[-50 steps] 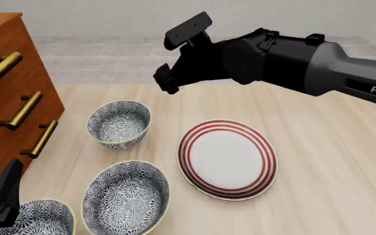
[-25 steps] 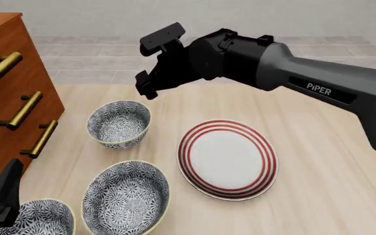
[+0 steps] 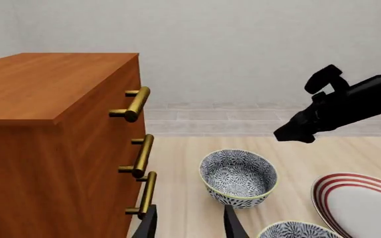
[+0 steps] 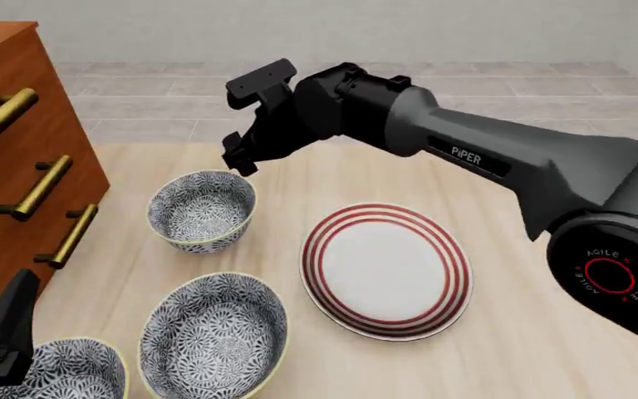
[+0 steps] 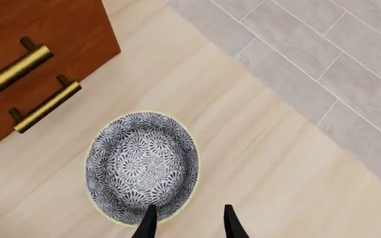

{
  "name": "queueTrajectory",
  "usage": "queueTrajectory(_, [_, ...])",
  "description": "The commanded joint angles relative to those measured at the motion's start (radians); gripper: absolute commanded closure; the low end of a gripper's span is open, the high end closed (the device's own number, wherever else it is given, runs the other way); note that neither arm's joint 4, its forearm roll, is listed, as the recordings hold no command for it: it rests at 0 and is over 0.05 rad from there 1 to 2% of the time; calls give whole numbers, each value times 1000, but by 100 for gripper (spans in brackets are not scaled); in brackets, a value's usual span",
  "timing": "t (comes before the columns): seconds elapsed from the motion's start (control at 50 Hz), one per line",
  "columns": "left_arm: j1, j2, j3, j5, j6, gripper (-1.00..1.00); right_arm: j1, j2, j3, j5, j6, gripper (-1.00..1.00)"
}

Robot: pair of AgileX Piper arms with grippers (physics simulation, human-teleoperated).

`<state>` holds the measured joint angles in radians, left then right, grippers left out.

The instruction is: Pick up the bowl and put it in the front on the plate.

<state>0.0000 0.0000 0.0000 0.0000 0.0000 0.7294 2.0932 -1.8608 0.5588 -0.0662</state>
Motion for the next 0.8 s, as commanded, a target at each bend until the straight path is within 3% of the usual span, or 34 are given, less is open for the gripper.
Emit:
queueTrajectory(0.02, [0,0,0,0,0,-100,-24,92,-115,42,2,-100])
queueTrajectory(0.56, [0,0,0,0,0,-100,-24,254,-314,96,74,-100])
queueTrajectory(0.8, [0,0,0,0,0,-100,-14,275,-303,68,125,-100])
